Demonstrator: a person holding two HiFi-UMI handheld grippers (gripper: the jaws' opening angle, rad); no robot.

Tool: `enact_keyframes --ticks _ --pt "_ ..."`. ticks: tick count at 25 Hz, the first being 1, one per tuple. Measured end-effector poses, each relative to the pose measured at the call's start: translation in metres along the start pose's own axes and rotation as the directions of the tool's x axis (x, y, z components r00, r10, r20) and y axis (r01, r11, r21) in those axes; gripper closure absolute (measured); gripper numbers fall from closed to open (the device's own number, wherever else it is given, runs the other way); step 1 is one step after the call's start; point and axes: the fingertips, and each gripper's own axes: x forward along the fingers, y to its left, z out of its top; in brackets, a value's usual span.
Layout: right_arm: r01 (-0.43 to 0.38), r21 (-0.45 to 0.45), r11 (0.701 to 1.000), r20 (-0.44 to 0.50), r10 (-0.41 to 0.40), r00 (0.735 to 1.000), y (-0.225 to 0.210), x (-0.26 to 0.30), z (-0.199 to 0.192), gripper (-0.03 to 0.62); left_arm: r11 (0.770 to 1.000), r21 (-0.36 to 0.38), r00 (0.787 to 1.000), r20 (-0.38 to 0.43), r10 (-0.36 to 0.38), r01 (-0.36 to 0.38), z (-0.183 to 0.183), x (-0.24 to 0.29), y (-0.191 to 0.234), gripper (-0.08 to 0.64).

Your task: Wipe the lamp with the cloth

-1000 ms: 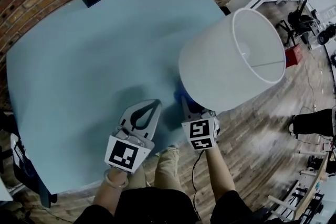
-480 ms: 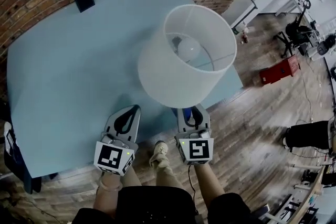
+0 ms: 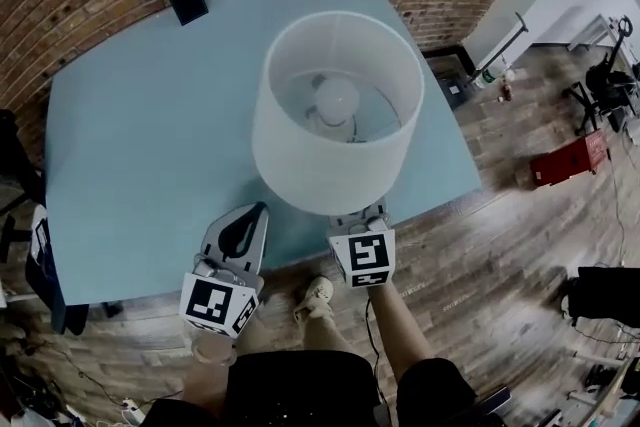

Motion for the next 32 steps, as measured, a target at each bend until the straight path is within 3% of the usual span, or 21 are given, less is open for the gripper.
enact_keyframes --ticks 6,9,12,15,17,18,21,23,25,28,30,32 --pt "-0.053 -0.013 0.999 -0.173 0.050 0.984 0.006 0.020 -0.042 0.496 0.999 0.007 0.999 -0.027 0.032 -0.032 -0.002 0.003 0.006 0.551" --pt "-0.103 0.031 0.994 -0.232 0.107 0.967 0.005 0.020 -0.059 0.496 0.999 0.008 0.999 -0.037 0.032 -0.032 -0.005 0.008 0.003 0.551" --pt "-0.156 0.132 0.979 -0.210 0.182 0.961 -0.006 0.011 -0.058 0.495 0.999 0.006 0.998 -0.059 0.037 -0.037 -0.012 0.012 0.002 0.551" --pt "-0.237 0.252 0.938 -0.139 0.278 0.951 -0.025 -0.004 -0.047 0.497 0.998 -0.016 0.996 -0.069 0.064 -0.065 -0.018 0.014 0.003 0.551" --pt "-0.302 0.371 0.878 -0.076 0.352 0.933 -0.042 -0.012 -0.040 0.497 0.995 -0.034 0.993 -0.075 0.092 -0.095 -0.020 0.013 0.007 0.551" --pt "-0.333 0.444 0.832 -0.040 0.389 0.920 -0.051 -0.014 -0.037 0.496 0.993 -0.041 0.991 -0.079 0.103 -0.107 -0.021 0.012 0.009 0.551" --pt "-0.412 0.658 0.630 0.093 0.475 0.875 -0.083 -0.010 -0.020 0.497 0.992 -0.039 0.989 -0.091 0.117 -0.121 -0.022 0.012 0.010 0.551" --pt "-0.467 0.732 0.497 0.202 0.496 0.844 -0.098 -0.001 -0.001 0.497 0.992 -0.025 0.988 -0.097 0.119 -0.122 -0.020 0.012 0.011 0.551" --pt "-0.531 0.744 0.405 0.284 0.528 0.801 -0.103 0.011 0.020 0.497 0.992 -0.014 0.987 -0.099 0.126 -0.128 -0.018 0.012 0.013 0.551" --pt "-0.586 0.750 0.307 0.305 0.625 0.719 -0.085 0.029 0.030 0.497 0.989 -0.009 0.985 -0.098 0.144 -0.146 -0.016 0.013 0.017 0.551" --pt "-0.615 0.739 0.274 0.303 0.680 0.667 -0.071 0.038 0.033 0.496 0.988 -0.001 0.984 -0.095 0.152 -0.153 -0.014 0.013 0.019 0.551" --pt "-0.623 0.742 0.247 0.308 0.700 0.644 -0.065 0.045 0.032 0.497 0.986 0.005 0.981 -0.095 0.168 -0.168 -0.013 0.010 0.024 0.551"
